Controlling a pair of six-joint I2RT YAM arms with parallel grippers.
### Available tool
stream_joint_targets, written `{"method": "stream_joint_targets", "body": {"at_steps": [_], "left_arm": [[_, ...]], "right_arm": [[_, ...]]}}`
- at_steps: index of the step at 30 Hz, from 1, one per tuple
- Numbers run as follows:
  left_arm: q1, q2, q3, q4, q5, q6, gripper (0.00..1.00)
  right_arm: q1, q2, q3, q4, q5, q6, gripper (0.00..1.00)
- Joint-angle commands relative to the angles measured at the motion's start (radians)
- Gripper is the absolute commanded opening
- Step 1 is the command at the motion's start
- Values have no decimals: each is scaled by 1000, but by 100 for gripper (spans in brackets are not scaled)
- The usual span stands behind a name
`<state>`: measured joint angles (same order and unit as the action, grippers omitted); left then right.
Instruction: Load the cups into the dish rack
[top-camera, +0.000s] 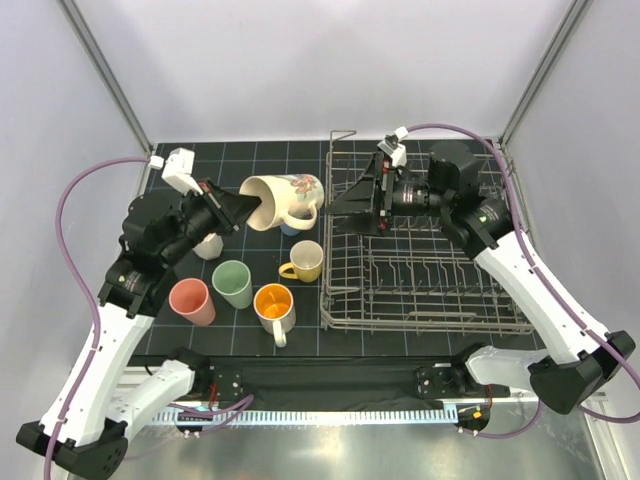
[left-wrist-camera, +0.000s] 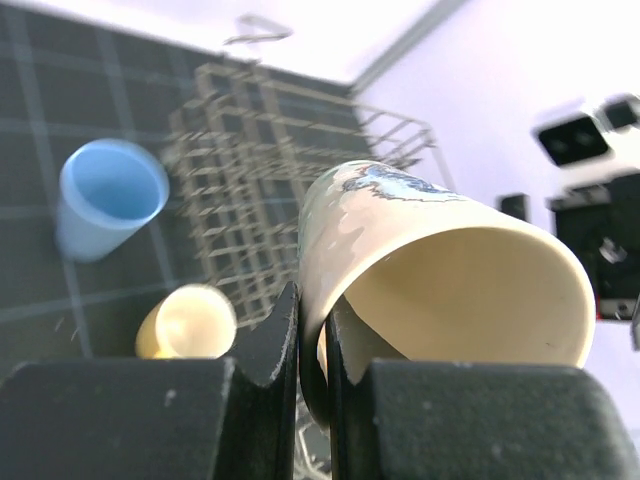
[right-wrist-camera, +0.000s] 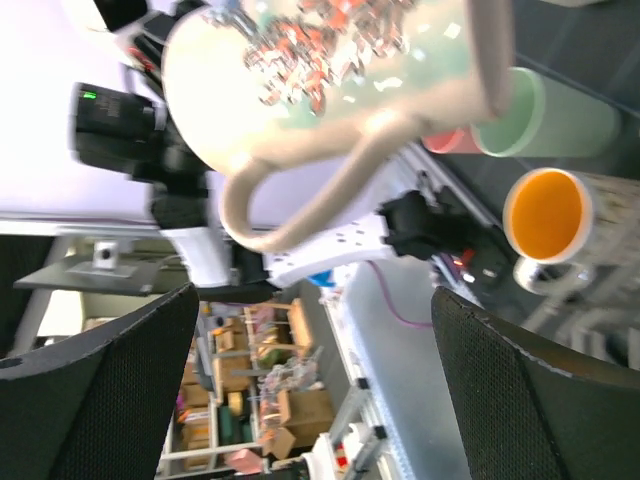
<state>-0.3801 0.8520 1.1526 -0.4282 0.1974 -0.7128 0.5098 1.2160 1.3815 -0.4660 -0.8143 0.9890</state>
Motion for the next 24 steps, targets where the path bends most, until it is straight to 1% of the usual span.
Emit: {"method": "stream_joint_targets", "body": {"at_steps": [1, 2, 4, 5, 7, 8, 12, 14, 18, 21, 24], "left_arm": [[1, -56, -11, 423, 143, 21, 0], [1, -62, -22, 474, 160, 27, 0], [1, -68, -45, 515, 177, 32, 1], [1, -70, -51, 554, 181, 35, 0], [0, -65, -60, 578, 183, 35, 0], [0, -64, -62, 600, 181, 30, 0], [-5, -51, -60, 631, 165, 7, 0], [-11, -51, -63, 634, 128, 1, 0], [-26, -45, -70, 655, 131, -10, 1], [-45, -47, -83, 669, 122, -16, 1], [-63, -42, -87, 674, 122, -8, 0]], "right_arm": [[51, -3, -19, 288, -39, 235, 97], [59, 0, -19, 296, -31, 249, 96], [79, 5, -38, 349, -20, 304, 93], [85, 5, -50, 409, -17, 332, 90], [102, 5, -90, 460, -8, 407, 87], [108, 7, -101, 522, -2, 427, 86], [134, 11, -121, 550, 27, 470, 85], [148, 7, -125, 550, 46, 476, 84], [168, 4, -163, 653, 111, 537, 82], [188, 26, -165, 717, 124, 594, 78], [217, 53, -167, 793, 139, 648, 71]]}}
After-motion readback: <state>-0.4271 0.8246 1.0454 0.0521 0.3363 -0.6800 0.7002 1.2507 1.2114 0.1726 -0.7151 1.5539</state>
